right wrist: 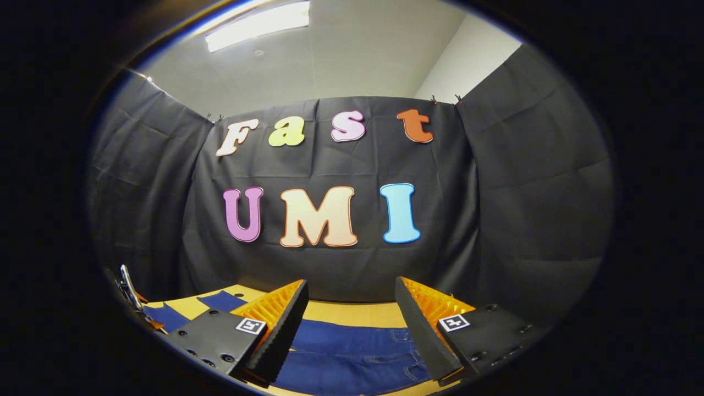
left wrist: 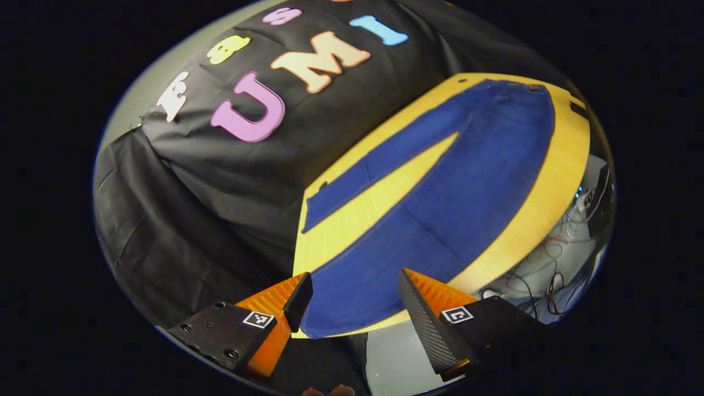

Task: Grasp the waist and the cuffs of the jeans and fold them to make the two legs overlap; first hold the waist and fold one-third of the jeans toward the cuffs, then hold the cuffs and fold the remaining one-third in the same direction to finish folding.

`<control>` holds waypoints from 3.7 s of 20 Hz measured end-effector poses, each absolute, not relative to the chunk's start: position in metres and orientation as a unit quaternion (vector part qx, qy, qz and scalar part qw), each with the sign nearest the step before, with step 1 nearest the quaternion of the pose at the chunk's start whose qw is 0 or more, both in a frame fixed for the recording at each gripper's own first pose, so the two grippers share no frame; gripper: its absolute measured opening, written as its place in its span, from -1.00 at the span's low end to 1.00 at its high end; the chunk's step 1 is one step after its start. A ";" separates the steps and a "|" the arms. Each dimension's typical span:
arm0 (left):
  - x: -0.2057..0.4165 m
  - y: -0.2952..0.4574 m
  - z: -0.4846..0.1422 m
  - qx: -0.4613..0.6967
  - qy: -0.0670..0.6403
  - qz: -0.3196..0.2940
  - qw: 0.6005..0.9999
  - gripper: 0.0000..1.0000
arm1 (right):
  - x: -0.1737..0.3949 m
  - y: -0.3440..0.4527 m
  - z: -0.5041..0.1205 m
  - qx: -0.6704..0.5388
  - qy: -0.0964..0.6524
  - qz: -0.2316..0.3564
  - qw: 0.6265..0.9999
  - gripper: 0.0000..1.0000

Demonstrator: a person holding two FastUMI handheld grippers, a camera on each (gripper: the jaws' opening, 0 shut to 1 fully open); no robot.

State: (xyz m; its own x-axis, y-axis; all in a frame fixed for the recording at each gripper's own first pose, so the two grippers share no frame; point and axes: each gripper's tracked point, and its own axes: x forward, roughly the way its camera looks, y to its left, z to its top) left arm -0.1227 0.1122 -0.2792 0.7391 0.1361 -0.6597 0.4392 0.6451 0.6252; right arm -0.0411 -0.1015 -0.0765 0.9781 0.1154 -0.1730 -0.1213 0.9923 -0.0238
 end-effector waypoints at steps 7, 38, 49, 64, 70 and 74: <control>-0.149 0.149 -0.320 0.502 0.406 -0.114 0.755 0.90 | -0.047 -0.110 -0.095 -0.029 0.110 0.044 0.993 0.94; -0.100 0.150 -0.386 0.492 0.468 -0.217 0.701 -1.00 | 0.017 -0.086 -0.227 -0.190 0.214 0.055 0.957 0.97; -0.102 0.153 -0.385 0.496 0.478 -0.252 0.680 -1.00 | -0.096 -0.115 -0.320 -0.440 0.336 0.184 0.812 0.98; -0.100 0.159 -0.380 0.533 0.478 -0.208 0.667 -1.00 | -0.160 -0.155 -0.408 -0.609 0.353 0.321 0.633 0.84; -0.101 0.159 -0.380 0.528 0.473 -0.179 0.683 -1.00 | -0.145 -0.152 -0.440 -0.596 0.362 0.304 0.649 -0.03; -0.102 0.159 -0.379 0.518 0.480 -0.153 0.691 -1.00 | -0.146 -0.147 -0.433 -0.605 0.344 0.295 0.655 -0.87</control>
State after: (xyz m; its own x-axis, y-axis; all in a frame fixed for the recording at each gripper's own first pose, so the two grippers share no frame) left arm -0.1016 0.1590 -0.3790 0.4921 0.2861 -0.8222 0.7090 0.4163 0.5692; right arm -0.1459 -0.1468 -0.4335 0.5897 -0.0303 -0.8070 -0.8021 0.0943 -0.5897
